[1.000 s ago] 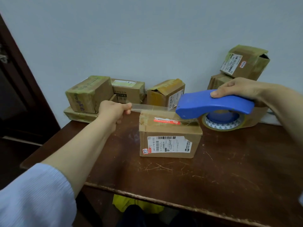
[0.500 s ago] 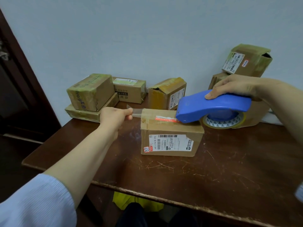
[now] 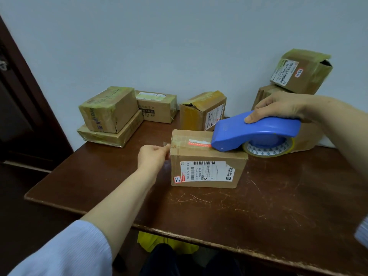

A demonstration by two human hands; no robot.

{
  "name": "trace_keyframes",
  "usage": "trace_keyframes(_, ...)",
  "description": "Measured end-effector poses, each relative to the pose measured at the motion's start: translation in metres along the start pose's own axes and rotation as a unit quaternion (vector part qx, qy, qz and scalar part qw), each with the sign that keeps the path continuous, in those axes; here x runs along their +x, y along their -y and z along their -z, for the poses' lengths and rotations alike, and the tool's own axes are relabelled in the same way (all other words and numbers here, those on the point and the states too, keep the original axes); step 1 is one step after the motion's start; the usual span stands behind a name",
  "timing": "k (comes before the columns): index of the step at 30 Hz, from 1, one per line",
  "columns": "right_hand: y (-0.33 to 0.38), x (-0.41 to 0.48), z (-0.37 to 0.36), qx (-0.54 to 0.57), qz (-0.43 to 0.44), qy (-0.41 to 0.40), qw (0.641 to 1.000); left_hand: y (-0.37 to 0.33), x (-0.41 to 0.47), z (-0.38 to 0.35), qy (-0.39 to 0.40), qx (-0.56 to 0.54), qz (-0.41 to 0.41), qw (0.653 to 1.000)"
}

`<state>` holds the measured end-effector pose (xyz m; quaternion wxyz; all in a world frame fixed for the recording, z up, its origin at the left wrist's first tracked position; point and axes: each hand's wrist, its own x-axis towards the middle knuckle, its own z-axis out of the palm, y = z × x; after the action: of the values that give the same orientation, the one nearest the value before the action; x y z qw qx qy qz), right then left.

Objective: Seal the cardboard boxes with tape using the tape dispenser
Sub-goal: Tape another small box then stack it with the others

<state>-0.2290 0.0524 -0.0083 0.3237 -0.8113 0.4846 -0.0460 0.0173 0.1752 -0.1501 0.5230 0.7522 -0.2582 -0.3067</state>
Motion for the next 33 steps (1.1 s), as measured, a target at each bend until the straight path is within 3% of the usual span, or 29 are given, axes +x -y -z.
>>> trace_keyframes(10, 0.001, 0.005, 0.000, -0.007, -0.002, 0.014, 1.000, -0.004, 0.004, -0.004, -0.004, 0.119, -0.018, 0.993)
trace_keyframes(15, 0.001, 0.004, 0.000, -0.002, -0.003, 0.011, 1.000, 0.009, 0.003, 0.010, 0.064, 0.219, 0.060, 0.972)
trace_keyframes(17, 0.000, 0.004, 0.000, -0.004, -0.003, 0.012, 1.000, 0.006, 0.003, 0.016, 0.004, 0.241, -0.014, 0.970)
trace_keyframes(19, 0.001, 0.006, -0.001, -0.004, -0.004, 0.008, 1.000, -0.010, 0.000, 0.015, -0.048, 0.165, -0.105, 0.980)
trace_keyframes(21, 0.002, 0.005, 0.000, -0.007, -0.003, 0.011, 1.000, -0.027, -0.012, 0.005, -0.024, 0.150, -0.158, 0.976)
trace_keyframes(24, -0.001, 0.000, 0.000, 0.001, -0.011, 0.011, 1.000, -0.027, -0.024, -0.017, 0.012, 0.298, -0.221, 0.929)
trace_keyframes(33, 0.003, -0.017, -0.005, 0.004, 0.022, -0.026, 0.999, -0.024, -0.003, -0.012, 0.093, 0.255, -0.223, 0.936)
